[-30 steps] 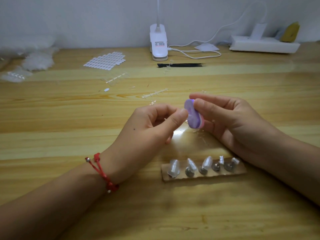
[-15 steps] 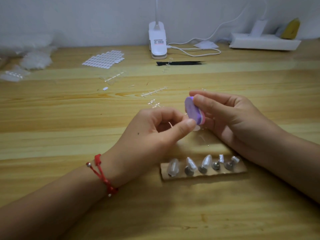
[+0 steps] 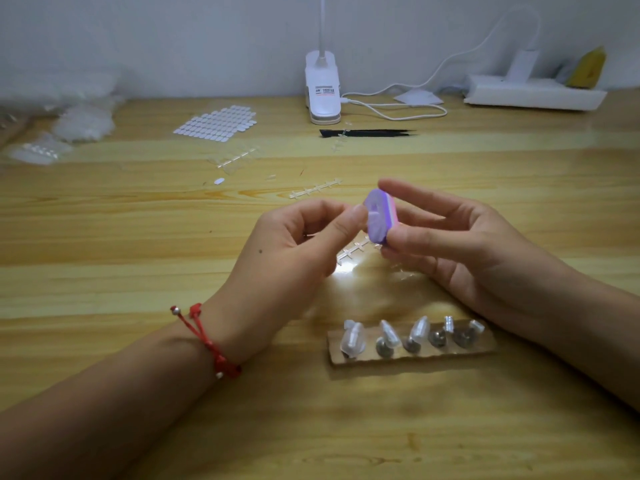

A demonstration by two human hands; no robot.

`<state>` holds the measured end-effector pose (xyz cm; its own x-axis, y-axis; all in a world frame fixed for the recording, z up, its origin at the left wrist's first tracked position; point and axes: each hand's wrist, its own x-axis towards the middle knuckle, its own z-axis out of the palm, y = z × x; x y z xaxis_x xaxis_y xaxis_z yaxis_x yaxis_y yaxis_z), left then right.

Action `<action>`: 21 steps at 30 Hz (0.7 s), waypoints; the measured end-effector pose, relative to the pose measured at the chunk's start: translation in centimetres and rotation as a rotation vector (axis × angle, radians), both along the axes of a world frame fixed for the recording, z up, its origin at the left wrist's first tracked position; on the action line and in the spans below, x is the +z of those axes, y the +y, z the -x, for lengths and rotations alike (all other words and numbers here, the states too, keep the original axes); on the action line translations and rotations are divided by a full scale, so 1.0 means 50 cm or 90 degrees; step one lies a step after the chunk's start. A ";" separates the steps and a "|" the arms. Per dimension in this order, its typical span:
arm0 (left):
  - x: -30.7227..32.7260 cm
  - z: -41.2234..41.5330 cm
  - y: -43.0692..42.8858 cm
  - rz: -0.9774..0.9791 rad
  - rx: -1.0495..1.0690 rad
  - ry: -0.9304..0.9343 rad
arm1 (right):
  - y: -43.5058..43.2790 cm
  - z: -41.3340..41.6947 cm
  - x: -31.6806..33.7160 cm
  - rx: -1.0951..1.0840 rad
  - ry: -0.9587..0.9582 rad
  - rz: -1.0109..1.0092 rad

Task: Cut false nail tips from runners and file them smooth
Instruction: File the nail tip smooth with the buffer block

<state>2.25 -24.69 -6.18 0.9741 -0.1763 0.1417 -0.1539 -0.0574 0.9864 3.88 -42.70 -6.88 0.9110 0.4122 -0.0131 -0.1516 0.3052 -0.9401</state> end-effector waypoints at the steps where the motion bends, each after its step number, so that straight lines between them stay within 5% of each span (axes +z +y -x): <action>1: 0.000 0.000 0.001 0.006 -0.002 -0.002 | 0.002 0.002 -0.002 -0.001 -0.020 0.015; 10: -0.008 -0.011 0.010 0.031 -0.058 0.016 | 0.010 0.012 -0.002 -0.046 -0.135 0.099; 21: -0.009 -0.010 0.006 0.034 -0.092 0.038 | 0.010 0.007 -0.004 -0.097 -0.107 0.087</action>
